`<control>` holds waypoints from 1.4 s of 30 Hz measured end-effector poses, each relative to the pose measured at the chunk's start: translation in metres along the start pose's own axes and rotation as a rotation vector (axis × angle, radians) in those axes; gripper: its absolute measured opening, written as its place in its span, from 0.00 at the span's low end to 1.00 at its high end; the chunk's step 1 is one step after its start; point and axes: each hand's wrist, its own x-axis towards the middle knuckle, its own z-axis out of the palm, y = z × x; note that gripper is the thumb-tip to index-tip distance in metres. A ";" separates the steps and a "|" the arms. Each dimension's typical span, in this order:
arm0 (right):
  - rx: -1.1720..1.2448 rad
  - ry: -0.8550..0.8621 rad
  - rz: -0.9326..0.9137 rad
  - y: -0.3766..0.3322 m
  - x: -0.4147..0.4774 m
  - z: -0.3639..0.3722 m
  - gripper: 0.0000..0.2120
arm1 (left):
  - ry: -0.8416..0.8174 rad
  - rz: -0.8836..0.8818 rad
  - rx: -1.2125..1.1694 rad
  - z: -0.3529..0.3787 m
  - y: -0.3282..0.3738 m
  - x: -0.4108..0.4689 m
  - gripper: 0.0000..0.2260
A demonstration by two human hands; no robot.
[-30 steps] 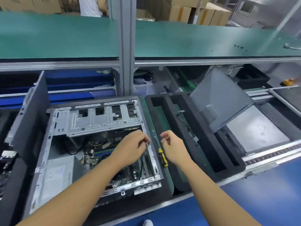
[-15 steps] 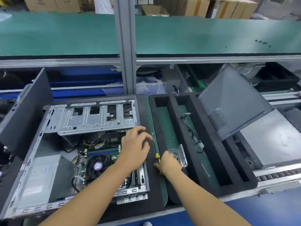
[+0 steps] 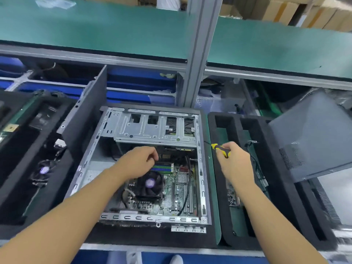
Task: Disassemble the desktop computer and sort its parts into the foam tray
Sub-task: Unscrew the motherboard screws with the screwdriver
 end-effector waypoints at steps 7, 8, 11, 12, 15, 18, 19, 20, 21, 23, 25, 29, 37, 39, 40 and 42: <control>0.166 -0.034 -0.297 -0.079 -0.016 -0.013 0.08 | -0.406 0.127 0.183 -0.019 -0.038 0.011 0.08; 0.135 -0.073 -0.341 -0.088 -0.018 -0.008 0.07 | -0.458 0.154 0.186 -0.019 -0.039 0.012 0.07; -0.045 -0.143 -0.434 -0.109 -0.024 0.011 0.06 | -0.585 0.243 0.262 -0.018 -0.036 0.013 0.07; -0.105 -0.149 -0.469 -0.114 -0.026 0.018 0.06 | -0.590 0.271 0.336 -0.017 -0.034 0.011 0.07; -0.149 -0.151 -0.538 -0.126 -0.034 0.037 0.06 | -0.533 0.368 0.540 -0.009 -0.024 0.005 0.07; -0.028 -0.168 -0.553 -0.133 -0.040 0.050 0.08 | -0.610 0.425 0.605 -0.002 -0.017 0.002 0.10; 0.028 -0.197 -0.534 -0.134 -0.042 0.054 0.08 | -0.665 0.406 0.619 -0.001 -0.016 0.001 0.13; 0.084 -0.232 -0.506 -0.134 -0.042 0.057 0.09 | -0.711 0.387 0.627 -0.001 -0.017 0.001 0.16; 0.133 -0.266 -0.473 -0.134 -0.043 0.060 0.09 | -0.730 0.386 0.624 -0.001 -0.017 0.000 0.16; 0.186 -0.310 -0.425 -0.132 -0.044 0.066 0.08 | -0.711 0.426 0.597 0.001 -0.021 -0.002 0.14; 0.220 -0.355 -0.394 -0.132 -0.044 0.072 0.08 | -0.704 0.464 0.539 0.001 -0.026 -0.005 0.11; 0.314 -0.393 -0.369 -0.129 -0.046 0.078 0.07 | -0.714 0.496 0.459 -0.004 -0.033 -0.004 0.09; 0.419 -0.227 -0.254 -0.104 -0.037 0.064 0.06 | -0.342 0.436 0.564 0.000 -0.033 -0.006 0.04; 0.435 -0.215 -0.256 -0.098 -0.036 0.057 0.07 | -0.313 0.295 0.582 -0.001 -0.028 -0.003 0.05; 0.442 -0.218 -0.255 -0.095 -0.035 0.055 0.07 | -0.296 0.222 0.597 -0.002 -0.026 -0.002 0.04; 0.442 -0.238 -0.254 -0.090 -0.035 0.052 0.07 | -0.249 0.081 0.643 -0.006 -0.026 0.001 0.03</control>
